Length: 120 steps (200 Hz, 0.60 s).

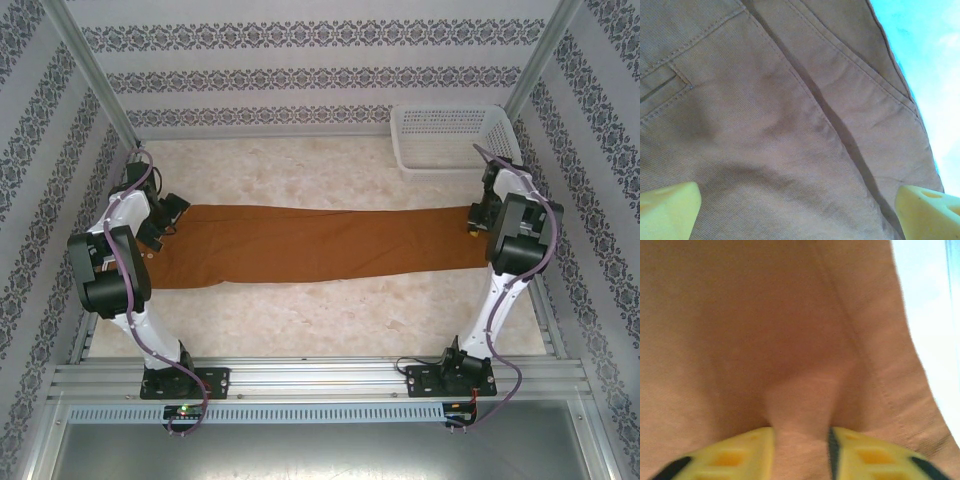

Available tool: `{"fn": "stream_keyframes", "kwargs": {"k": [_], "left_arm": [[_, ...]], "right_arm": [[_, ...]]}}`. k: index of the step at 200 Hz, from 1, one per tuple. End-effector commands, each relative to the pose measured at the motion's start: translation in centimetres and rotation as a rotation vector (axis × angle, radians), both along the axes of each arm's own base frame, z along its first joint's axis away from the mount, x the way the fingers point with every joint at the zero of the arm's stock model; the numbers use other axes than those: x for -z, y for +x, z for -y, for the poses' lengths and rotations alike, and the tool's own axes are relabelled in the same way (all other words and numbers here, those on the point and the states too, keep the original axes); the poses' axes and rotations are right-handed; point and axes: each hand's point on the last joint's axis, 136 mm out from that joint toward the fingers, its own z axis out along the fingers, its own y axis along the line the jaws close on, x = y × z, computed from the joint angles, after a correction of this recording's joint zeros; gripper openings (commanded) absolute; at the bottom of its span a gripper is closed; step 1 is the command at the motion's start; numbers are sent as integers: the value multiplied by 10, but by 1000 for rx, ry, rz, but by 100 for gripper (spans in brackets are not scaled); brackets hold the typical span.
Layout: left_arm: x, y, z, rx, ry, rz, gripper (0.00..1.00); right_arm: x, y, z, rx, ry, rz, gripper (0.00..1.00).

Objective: Roll up the long pants

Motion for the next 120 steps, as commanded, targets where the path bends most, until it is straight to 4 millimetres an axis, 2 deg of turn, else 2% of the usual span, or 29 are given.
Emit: {"fn": "stream_keyframes", "kwargs": {"k": [1, 24, 44, 67, 71, 79, 85, 90, 98, 120], "left_arm": [[-2, 6, -4, -9, -3, 22, 100], [-4, 6, -4, -4, -2, 22, 100], [-6, 6, -4, -3, -1, 26, 100], [-6, 7, -4, -4, -4, 29, 100], [-6, 7, -4, -3, -4, 30, 100], [-6, 7, -3, -3, -5, 31, 100], [-7, 7, -3, -4, -5, 34, 100], [-7, 7, -3, -4, -5, 34, 100], [-7, 7, -4, -5, -4, 35, 100], [-8, 8, -4, -4, -2, 38, 100]], "right_arm": [[20, -22, -13, -32, 21, -115, 32], [25, -24, -16, -33, 34, -122, 30], [25, -24, -19, -35, 49, -113, 0], [19, -22, -14, -29, 32, -102, 0], [17, -21, -13, -28, 22, -100, 9], [12, -19, -8, -28, -3, -92, 45], [9, -19, -4, -26, -22, -93, 61], [6, -18, -1, -28, -33, -93, 67], [2, -16, 4, -23, -38, -87, 71], [-5, -11, 18, 29, 0, -47, 72]]}}
